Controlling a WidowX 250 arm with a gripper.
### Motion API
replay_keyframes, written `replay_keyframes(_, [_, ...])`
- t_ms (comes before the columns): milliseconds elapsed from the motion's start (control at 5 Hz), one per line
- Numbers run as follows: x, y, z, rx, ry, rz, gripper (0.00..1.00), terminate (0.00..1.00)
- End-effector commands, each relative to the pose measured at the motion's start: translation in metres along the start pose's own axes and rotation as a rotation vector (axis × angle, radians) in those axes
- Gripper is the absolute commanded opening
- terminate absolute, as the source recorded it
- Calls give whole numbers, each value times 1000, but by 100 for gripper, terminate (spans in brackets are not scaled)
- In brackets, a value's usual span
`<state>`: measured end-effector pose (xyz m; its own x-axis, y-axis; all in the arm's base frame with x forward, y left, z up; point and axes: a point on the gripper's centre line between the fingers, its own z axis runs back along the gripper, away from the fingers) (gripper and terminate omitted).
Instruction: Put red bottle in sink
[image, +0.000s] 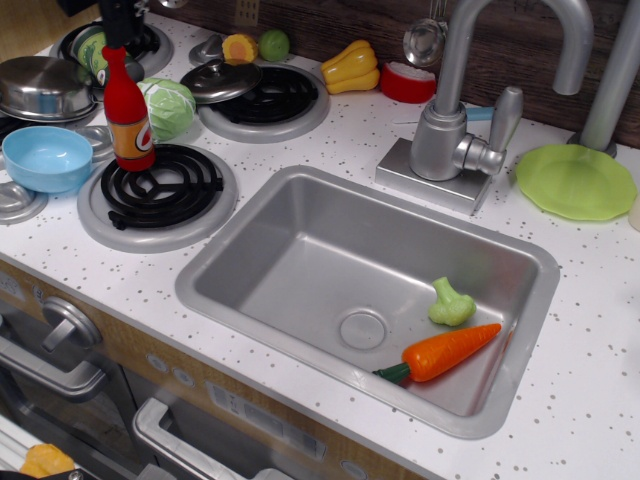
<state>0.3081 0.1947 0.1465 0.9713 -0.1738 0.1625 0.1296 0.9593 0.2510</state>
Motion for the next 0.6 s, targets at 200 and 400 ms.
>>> replay_keyframes(200, [1, 7, -16, -33, -58, -50, 100, 0])
replay_keyframes(400, [0, 6, -24, -77, -50, -55, 100, 0])
